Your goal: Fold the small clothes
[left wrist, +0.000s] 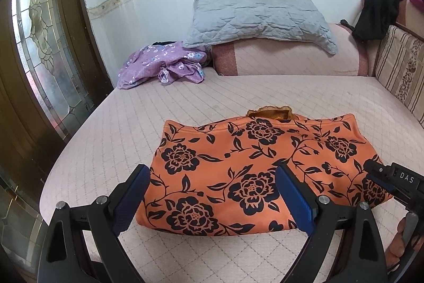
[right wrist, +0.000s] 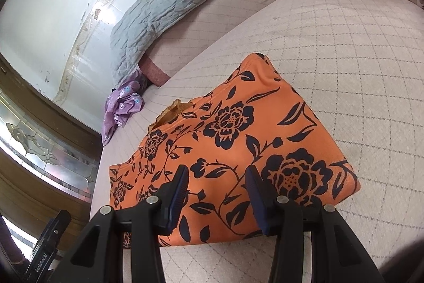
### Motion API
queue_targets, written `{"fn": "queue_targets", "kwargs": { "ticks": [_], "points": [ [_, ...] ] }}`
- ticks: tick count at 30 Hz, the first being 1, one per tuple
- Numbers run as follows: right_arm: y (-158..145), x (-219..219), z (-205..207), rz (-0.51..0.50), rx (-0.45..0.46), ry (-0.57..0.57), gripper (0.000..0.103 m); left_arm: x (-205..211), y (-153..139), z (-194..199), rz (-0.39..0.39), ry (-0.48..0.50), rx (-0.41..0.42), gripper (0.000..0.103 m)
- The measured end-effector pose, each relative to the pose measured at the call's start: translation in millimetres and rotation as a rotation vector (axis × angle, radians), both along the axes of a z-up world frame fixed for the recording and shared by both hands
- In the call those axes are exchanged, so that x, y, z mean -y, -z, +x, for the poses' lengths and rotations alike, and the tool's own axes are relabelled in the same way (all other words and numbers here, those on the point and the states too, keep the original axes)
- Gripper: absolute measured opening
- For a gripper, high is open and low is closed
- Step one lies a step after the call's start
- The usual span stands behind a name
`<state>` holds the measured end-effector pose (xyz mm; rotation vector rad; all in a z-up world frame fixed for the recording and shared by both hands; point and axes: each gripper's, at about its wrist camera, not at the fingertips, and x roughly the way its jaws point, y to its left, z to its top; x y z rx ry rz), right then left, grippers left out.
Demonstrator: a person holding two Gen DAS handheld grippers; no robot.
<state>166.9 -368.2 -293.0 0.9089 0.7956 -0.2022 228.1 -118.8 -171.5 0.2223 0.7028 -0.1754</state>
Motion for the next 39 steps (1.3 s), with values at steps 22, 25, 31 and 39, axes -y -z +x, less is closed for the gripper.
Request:
{"fn": "queue_targets", "kwargs": {
  "ticks": [22,25,31,39],
  "points": [
    [13.9,-7.7,22.1,-0.033,-0.090,-0.030,0.049,-1.9,90.2,91.6,0.024,0.094,-0.116,0.095],
    [-0.7,-7.1,43.8,-0.098,-0.075,-0.063,0.049,-5.2,98.9,105.7,0.016,0.079,-0.154,0.095],
    [12.5,19.0,101.2,-0.148,-0.149,-0.072,0.049,-18.3,102.7,124.5,-0.016,0.032,-0.174,0.095],
    [51.1,44.7,132.6,-0.206,-0.270,-0.057,0.049,-21.6,113.4,133.8,0.004,0.006,-0.196,0.095]
  ]
}}
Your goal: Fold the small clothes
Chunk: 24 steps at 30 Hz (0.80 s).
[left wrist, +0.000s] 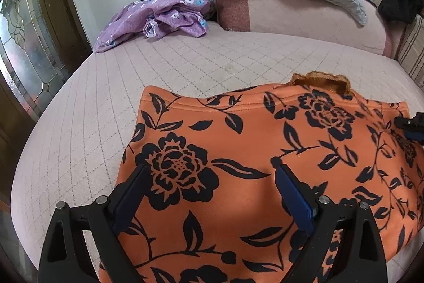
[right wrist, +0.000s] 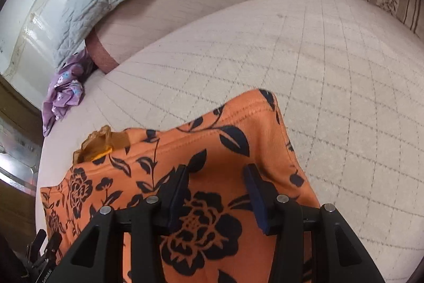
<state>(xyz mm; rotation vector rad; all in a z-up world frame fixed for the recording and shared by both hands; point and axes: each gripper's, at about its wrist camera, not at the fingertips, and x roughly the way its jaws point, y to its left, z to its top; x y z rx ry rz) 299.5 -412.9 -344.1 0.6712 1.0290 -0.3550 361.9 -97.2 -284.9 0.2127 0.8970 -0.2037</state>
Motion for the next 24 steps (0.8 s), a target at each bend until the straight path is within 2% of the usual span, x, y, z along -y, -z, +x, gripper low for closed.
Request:
{"fn": "queue_targets", "kwargs": {
  "ticks": [6,10,14,20,24],
  "points": [
    [-7.7,-12.9,-0.2,-0.062,-0.004,-0.033,0.048,-5.7,4.5,5.0,0.002,-0.031,-0.010,0.095],
    [-29.6,-22.4,-4.5,-0.088,0.079,-0.044,0.049,-10.2,4.4,7.2,0.002,-0.042,-0.007,0.095],
    [-44.4,-41.5,-1.1,-0.093,0.163,-0.118,0.049,-12.2,5.4,10.8,0.000,-0.054,-0.009,0.095],
    [-35.2,-68.1,11.2,-0.060,0.146,-0.215,0.049,-11.9,10.2,25.5,0.006,-0.068,-0.024,0.095],
    [-20.0,-73.1,15.1,-0.017,0.112,-0.234,0.049,-17.1,23.5,39.8,-0.034,-0.076,-0.115,0.095]
  ]
}}
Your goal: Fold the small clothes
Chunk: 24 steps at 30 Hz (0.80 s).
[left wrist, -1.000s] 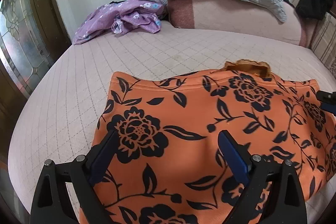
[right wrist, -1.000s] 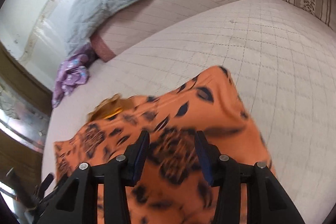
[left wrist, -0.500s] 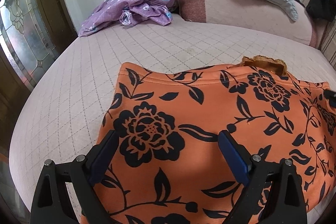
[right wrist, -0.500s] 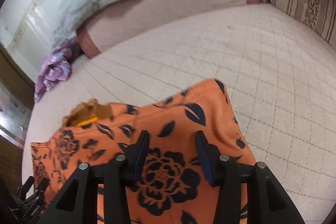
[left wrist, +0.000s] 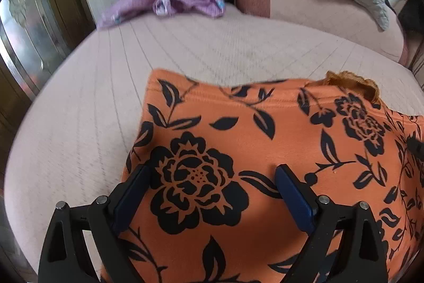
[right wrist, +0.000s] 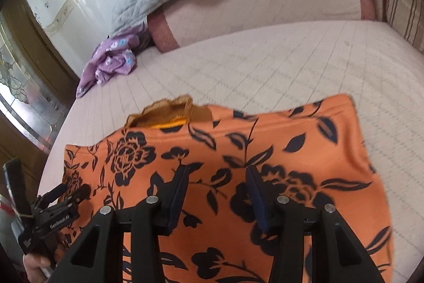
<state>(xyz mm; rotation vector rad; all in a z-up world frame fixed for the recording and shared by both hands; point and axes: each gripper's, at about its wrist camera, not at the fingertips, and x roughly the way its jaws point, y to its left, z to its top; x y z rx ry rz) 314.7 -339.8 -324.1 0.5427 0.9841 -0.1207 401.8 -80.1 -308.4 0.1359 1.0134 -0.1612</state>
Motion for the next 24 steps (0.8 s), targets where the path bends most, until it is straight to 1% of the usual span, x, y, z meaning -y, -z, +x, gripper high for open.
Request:
{"fn": "queue_targets", "kwargs": {
  "ticks": [3,8,12,15,16,18,19,20,21,24],
  "points": [
    [11.8,-2.4,2.4,0.011,-0.043,-0.003,0.049,-1.0,0.5,2.5,-0.008,0.001,-0.007,0.096],
    [10.6,-2.6,-1.2,0.006,-0.032,0.008,0.049,-3.7,-2.5,3.7,-0.020,-0.004,-0.009,0.096],
    [0.2,-5.9,-6.3,0.029,0.006,0.005,0.049,-6.8,-13.6,-1.8,0.030,-0.022,0.059,0.096],
    [-9.9,-13.8,-11.2,0.044,0.040,-0.013,0.049,-18.6,-22.2,-6.1,0.040,-0.061,0.094,0.096],
    [-11.7,-16.8,-12.6,0.048,0.044,-0.023,0.049,-23.0,-21.7,-4.9,0.045,-0.074,0.088,0.096],
    [-8.9,-25.2,-11.7,0.051,0.030,-0.051,0.049,-31.5,-11.4,1.8,0.070,-0.112,0.042,0.096],
    [-4.7,-29.3,-10.0,0.045,0.013,-0.064,0.049,-34.1,-5.8,4.6,0.070,-0.121,0.018,0.097],
    [1.8,-33.8,-6.9,0.029,-0.015,-0.078,0.050,-36.1,0.3,7.8,0.055,-0.126,-0.006,0.098],
    [6.5,-37.2,-4.8,0.012,-0.033,-0.087,0.050,-38.1,2.1,9.6,0.038,-0.140,-0.010,0.098],
    [5.6,-41.3,-1.6,-0.024,-0.026,-0.098,0.051,-35.6,-2.3,8.5,0.058,-0.134,0.010,0.098]
  ]
}}
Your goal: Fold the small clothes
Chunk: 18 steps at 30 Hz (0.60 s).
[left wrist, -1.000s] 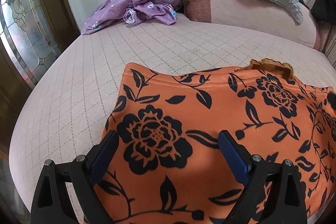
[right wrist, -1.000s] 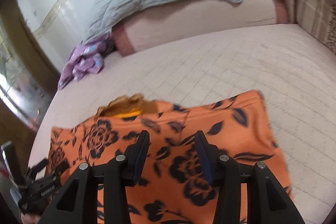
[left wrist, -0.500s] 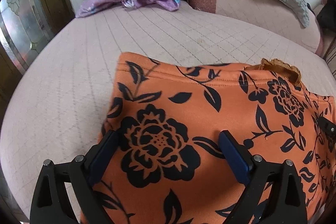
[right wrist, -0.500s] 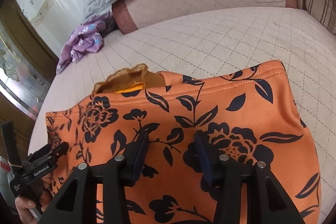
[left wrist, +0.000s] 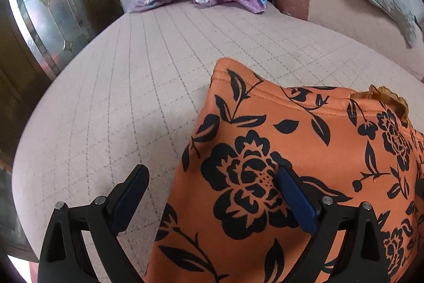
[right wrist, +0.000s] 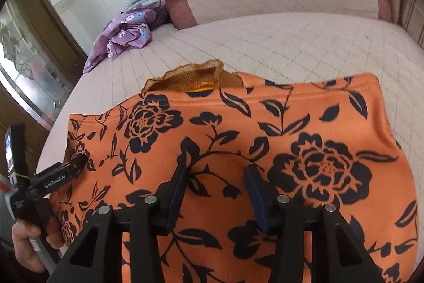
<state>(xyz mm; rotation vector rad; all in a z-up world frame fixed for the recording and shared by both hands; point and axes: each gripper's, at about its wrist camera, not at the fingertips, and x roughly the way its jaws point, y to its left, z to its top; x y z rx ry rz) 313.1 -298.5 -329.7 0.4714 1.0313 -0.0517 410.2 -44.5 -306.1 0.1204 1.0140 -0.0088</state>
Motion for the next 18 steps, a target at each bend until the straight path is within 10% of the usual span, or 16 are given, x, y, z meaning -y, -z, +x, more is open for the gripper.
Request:
{"fn": "queue_targets", "kwargs": {
  "ticks": [18],
  "points": [
    [-4.8,-11.7,5.8,0.001,0.021,-0.040,0.051,16.2,-4.6,-4.5,0.084,0.059,0.061,0.098]
  ]
}}
